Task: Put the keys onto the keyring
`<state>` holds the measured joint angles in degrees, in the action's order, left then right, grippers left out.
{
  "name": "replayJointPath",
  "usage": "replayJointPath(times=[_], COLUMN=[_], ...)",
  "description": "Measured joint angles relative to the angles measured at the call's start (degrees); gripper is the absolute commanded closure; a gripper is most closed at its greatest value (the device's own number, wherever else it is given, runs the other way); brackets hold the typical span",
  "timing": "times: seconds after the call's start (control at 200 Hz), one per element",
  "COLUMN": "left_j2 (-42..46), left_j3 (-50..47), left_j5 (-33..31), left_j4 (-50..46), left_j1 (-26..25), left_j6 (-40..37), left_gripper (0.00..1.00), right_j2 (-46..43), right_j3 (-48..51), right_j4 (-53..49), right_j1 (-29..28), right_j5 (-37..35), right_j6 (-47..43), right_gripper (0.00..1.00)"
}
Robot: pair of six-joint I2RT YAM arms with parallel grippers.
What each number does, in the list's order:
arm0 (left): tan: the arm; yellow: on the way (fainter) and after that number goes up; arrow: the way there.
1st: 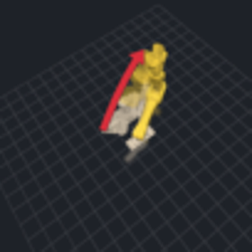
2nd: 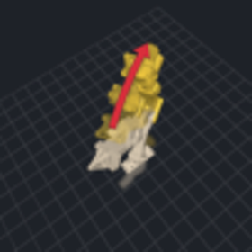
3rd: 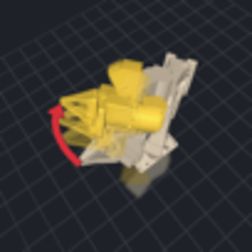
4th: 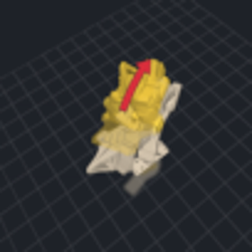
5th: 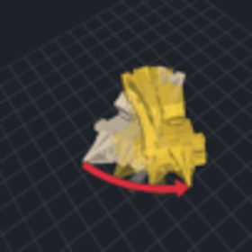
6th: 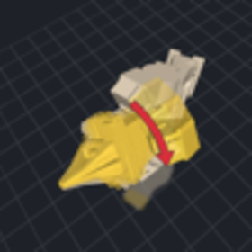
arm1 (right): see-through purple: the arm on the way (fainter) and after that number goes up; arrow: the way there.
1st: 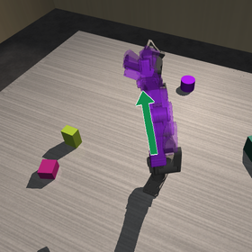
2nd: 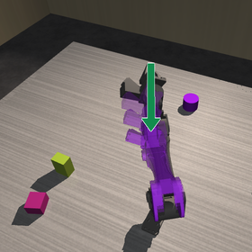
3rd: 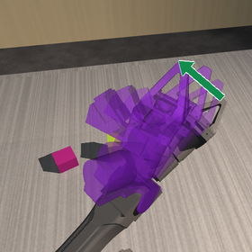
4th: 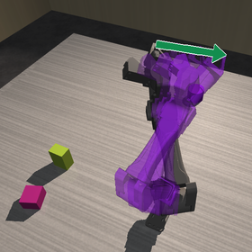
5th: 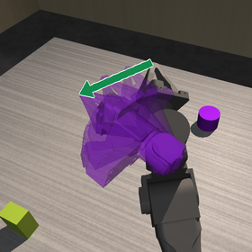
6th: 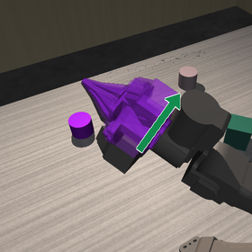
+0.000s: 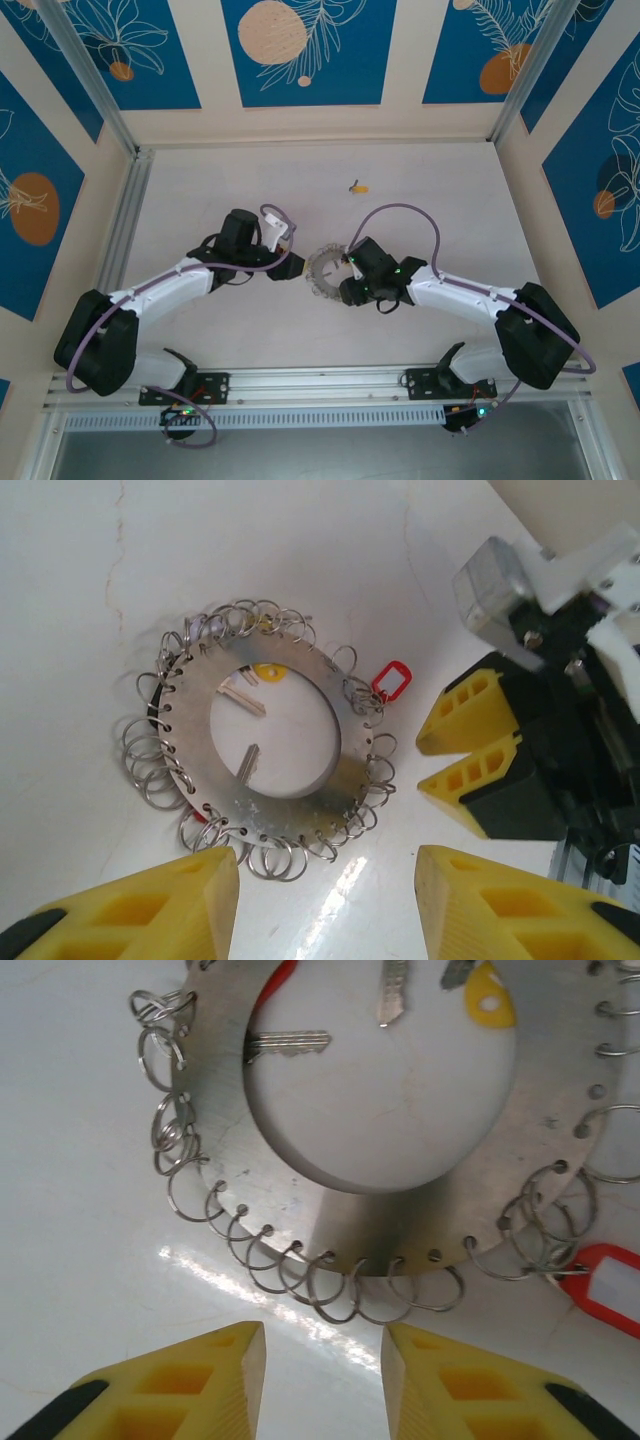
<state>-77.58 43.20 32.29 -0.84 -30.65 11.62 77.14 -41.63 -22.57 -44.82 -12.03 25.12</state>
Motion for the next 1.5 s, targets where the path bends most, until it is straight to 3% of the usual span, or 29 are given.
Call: replayJointPath(times=[0.36,1.231,1.501], left_j2=[0.5,1.4,1.5], left_j3=[-0.6,-1.1,-1.3], left_j5=[0.7,0.7,0.7], left_j4=[1.1,2.0,2.1], left_j1=[0.2,1.4,1.4], left_j6=[0.4,1.6,1.6], left_gripper=[0.51,0.51,0.51], right_j2=[8.2,15.0,15.0], right_j3=[-4.5,-9.3,-9.4], right_j4=[-0.4,-5.9,-5.0], right_j1=[-1.9,-5.7,-6.0], right_j5=[0.4,-6.0,-4.4], right_j6=[-1.8,-4.8,-5.2], right_gripper=[0.79,0.72,0.72])
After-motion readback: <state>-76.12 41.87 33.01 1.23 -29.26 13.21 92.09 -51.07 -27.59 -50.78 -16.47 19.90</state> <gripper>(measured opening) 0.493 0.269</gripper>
